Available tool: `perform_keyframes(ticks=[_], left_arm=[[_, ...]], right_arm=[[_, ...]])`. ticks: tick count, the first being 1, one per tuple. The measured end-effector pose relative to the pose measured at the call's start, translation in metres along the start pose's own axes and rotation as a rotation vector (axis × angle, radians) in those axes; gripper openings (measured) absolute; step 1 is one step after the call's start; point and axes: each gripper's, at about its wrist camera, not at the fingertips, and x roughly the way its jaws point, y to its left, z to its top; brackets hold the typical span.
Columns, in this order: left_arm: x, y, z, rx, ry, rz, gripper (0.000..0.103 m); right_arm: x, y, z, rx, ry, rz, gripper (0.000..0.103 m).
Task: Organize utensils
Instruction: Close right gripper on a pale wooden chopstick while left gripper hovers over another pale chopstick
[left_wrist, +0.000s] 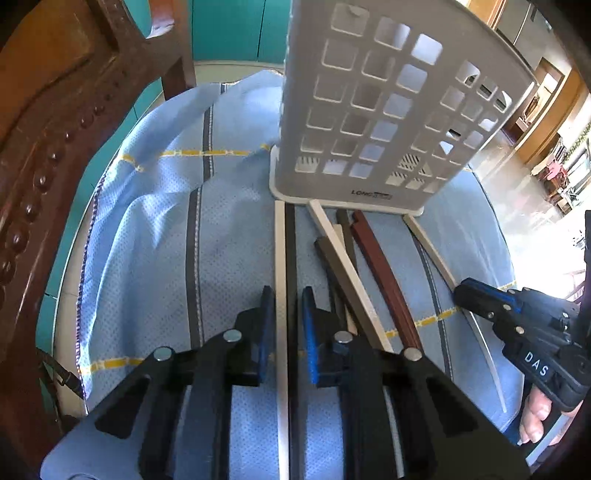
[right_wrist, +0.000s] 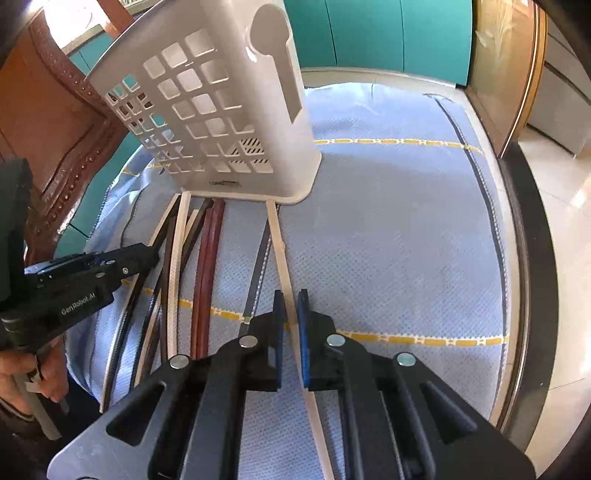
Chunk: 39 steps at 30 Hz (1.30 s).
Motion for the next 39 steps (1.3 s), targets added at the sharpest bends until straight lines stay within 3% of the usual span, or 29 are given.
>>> perform_keyframes(ticks=[3,7,8,9,14,18,25,39], left_arm=[[0.002,-0.002,-0.002,0.011,-0.004,0.014,0.017],[-0.001,-0.01,-0.009,0.023,-0.009,0.016,0.013],[-0.004,-0.016,-0.011,0.022,-0.009,0.011,0.013],[-0.007,-0.02,-0.012,0.023,-0.01,0.005,0.013],[-0.019,-0.028,-0.024,0.037,-0.033,-0.013,0.013],[-0.035,-0.029,-0.032,0.048,-0.096,-0.048,0.013],[-0.048,-0.019,-0.038,0.033,-0.126,-0.071,0.013],[-0.04,-0.008,-0.037,0.038,-0.093,0.05,0.023]], right_arm=[[0.001,0.004,0.001,-0.01,0.002,-0.001,0.018],[0.003,0.008,0.0,-0.029,0.002,-0.005,0.018],[0.003,0.009,0.0,-0.032,0.005,-0.003,0.016],[0.003,0.009,-0.001,-0.029,0.009,-0.003,0.008],[-0.003,0.006,-0.005,-0.006,0.01,0.042,0.006],[-0.024,0.002,-0.01,0.001,-0.039,0.118,0.006],[-0.03,-0.013,-0.012,0.034,-0.056,0.083,0.006],[-0.019,-0.02,-0.012,0.052,-0.038,0.002,0.029]])
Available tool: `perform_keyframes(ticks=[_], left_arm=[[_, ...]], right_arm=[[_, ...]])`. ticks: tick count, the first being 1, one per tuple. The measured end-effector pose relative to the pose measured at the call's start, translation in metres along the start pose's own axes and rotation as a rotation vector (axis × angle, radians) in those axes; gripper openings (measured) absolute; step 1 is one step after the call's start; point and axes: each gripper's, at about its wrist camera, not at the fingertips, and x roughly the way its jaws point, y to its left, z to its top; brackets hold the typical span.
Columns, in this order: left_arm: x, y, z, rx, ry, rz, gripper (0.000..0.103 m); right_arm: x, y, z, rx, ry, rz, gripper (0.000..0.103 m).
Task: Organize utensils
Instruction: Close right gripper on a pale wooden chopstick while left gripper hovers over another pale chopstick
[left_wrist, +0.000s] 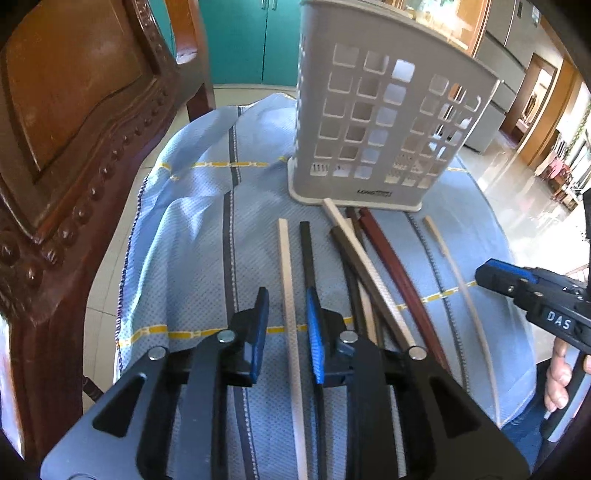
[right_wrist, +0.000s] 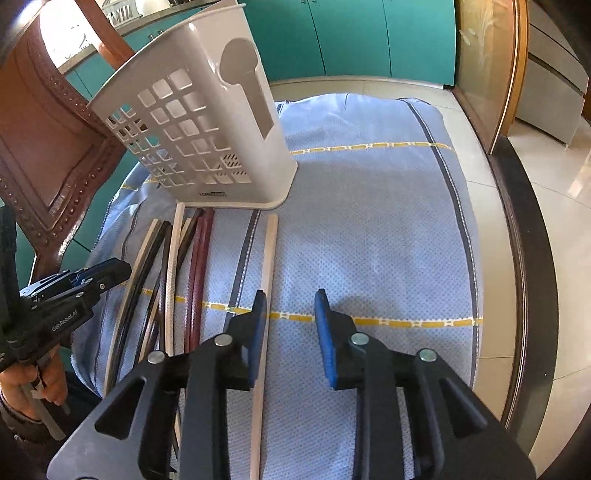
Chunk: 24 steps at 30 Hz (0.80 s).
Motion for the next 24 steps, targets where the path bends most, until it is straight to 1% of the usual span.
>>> perform_keyframes(ticks=[5,11,19,24], left_arm=[[0.008,0.002,0.0,0.007,0.012,0.028,0.026],[0.013,0.0,-0.003,0.015,0.028,0.052,0.027],[0.018,-0.003,-0.007,0.034,0.042,0.069,0.031],[0.019,-0.004,-0.005,0.033,0.043,0.078,0.034]], right_arm=[[0.003,0.006,-0.001,-0.015,0.002,-0.008,0.029],[0.006,0.011,-0.001,-0.027,0.008,-0.016,0.033],[0.009,0.015,-0.002,-0.043,0.014,-0.026,0.033],[0.013,0.018,-0.004,-0.065,0.024,-0.05,0.033]])
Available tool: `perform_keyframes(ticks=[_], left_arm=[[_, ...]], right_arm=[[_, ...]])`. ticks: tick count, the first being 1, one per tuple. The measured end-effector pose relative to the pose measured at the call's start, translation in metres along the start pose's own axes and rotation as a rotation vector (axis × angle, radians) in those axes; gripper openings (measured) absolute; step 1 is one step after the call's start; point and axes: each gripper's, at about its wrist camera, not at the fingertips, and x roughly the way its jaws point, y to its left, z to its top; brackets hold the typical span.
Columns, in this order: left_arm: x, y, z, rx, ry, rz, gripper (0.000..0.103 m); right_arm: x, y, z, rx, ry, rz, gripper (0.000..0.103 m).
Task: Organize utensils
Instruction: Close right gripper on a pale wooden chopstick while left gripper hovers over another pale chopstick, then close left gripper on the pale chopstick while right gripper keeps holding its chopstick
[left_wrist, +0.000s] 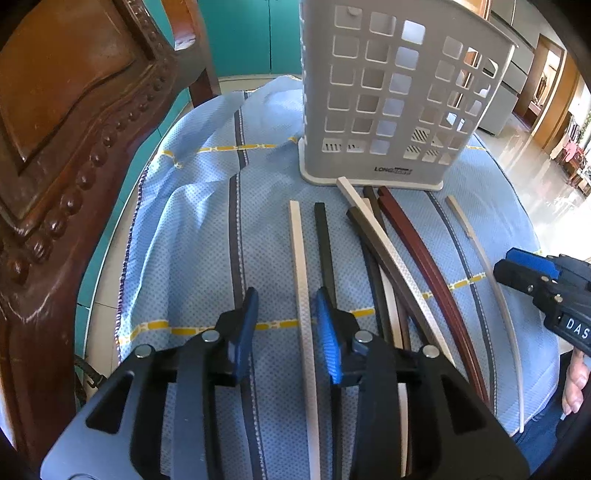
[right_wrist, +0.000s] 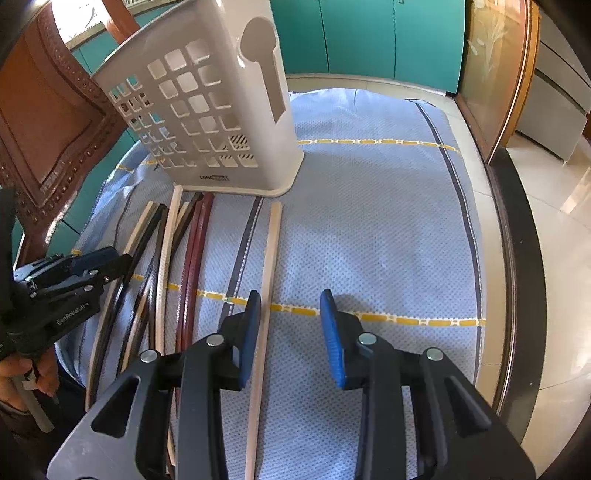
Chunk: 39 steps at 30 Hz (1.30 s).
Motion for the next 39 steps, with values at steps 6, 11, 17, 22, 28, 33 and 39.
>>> perform_keyframes(ticks=[6,11,17,22,28,33,39], left_arm=[[0.001,0.001,0.0,-0.004,-0.001,0.004,0.038],[0.001,0.001,0.0,-0.005,-0.001,0.004,0.038],[0.0,0.001,0.0,-0.006,-0.001,0.008,0.04],[0.001,0.002,0.001,-0.009,0.0,0.01,0.041],[0.002,0.002,0.001,-0.012,0.001,0.018,0.045],[0.002,0.003,0.002,-0.01,-0.001,0.022,0.045],[0.002,0.003,0.002,-0.009,-0.002,0.025,0.046]], right_arm=[[0.001,0.008,-0.004,-0.04,-0.001,-0.013,0.03],[0.003,0.01,-0.005,-0.022,0.045,0.095,0.007],[0.007,0.002,-0.004,0.062,0.087,0.217,0.006],[0.001,0.011,-0.004,-0.002,0.029,0.079,0.006],[0.0,0.01,-0.004,-0.029,0.003,0.017,0.006],[0.003,0.013,-0.003,-0.037,0.005,0.011,0.008],[0.003,0.014,-0.004,-0.044,0.0,0.007,0.011]])
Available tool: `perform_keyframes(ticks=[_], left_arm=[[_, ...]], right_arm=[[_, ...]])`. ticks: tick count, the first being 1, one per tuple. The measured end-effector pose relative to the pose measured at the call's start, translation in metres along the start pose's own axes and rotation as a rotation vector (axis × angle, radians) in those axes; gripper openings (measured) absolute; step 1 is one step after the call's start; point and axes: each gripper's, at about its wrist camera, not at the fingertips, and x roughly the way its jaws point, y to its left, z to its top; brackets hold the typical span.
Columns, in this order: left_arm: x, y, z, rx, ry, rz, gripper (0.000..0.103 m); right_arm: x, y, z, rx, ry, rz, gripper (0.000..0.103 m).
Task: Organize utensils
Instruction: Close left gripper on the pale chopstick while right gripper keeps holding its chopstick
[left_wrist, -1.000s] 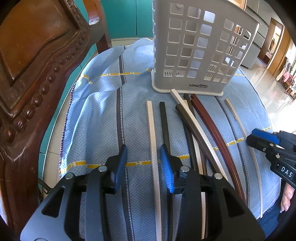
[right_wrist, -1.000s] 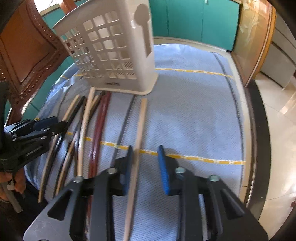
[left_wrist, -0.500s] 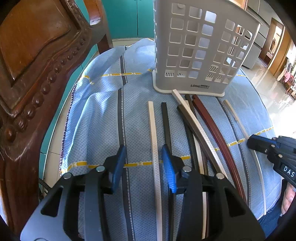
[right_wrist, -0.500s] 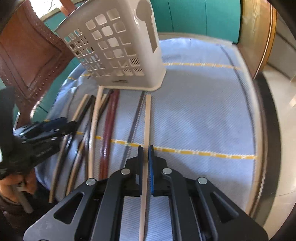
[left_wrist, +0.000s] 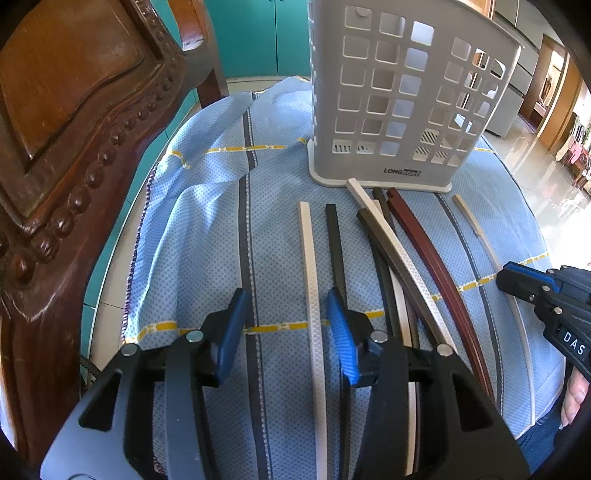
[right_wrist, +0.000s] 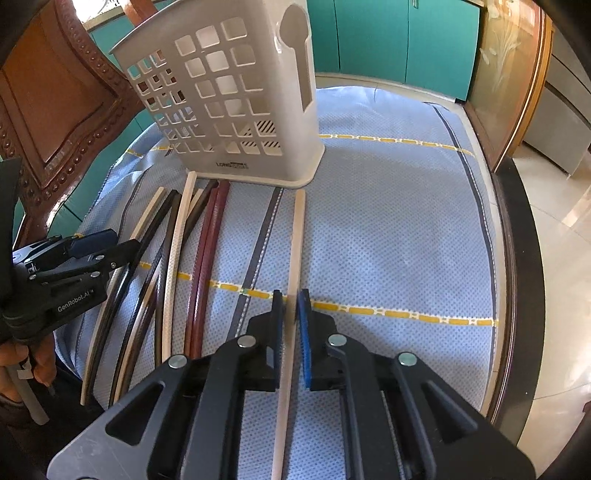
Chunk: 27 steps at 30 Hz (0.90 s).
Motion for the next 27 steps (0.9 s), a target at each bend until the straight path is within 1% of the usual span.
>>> perform_keyframes(ticks=[4,15,17,18,19,20,21,22,23,27], left_arm=[[0.0002,0.0,0.0001,0.002,-0.002,0.004,0.047],[-0.0004,-0.0013,0.0,0.008,-0.002,0.008,0.047],[-0.0008,-0.0019,-0.0008,0.01,-0.001,-0.009,0.039],[-0.0008,-0.0023,-0.0006,0.011,0.0,-0.019,0.037],[-0.0009,-0.0025,-0.0009,0.012,0.001,-0.024,0.034],[-0.0007,-0.0024,-0.0005,0.015,0.002,-0.035,0.03],[-0.0012,-0.0033,-0.0014,0.016,0.003,-0.041,0.028],[-0.0013,-0.0033,-0.0014,0.016,0.005,-0.043,0.026],[-0.0016,-0.0028,-0.0017,0.014,0.006,-0.04,0.024],[-0.0015,0.0039,-0.0009,-0.018,0.012,-0.06,0.023]], right_arm=[[-0.0006,0.0009,0.0002,-0.003,-0.003,-0.002,0.017],[-0.0015,0.002,-0.0006,-0.011,-0.008,-0.025,0.018],[-0.0019,0.0027,-0.0012,-0.016,-0.011,-0.034,0.018],[-0.0016,0.0029,-0.0012,-0.014,-0.012,-0.035,0.017],[-0.0012,0.0026,-0.0011,-0.009,-0.014,-0.036,0.015],[-0.0011,0.0019,-0.001,-0.003,-0.015,-0.034,0.011],[-0.0008,0.0004,-0.0008,0.007,-0.013,-0.024,0.007],[-0.0009,-0.001,-0.0007,0.016,-0.012,-0.016,0.007],[-0.0013,-0.0026,-0.0005,0.023,-0.012,-0.013,0.007],[-0.0017,-0.0066,0.0007,0.036,-0.013,-0.015,0.007]])
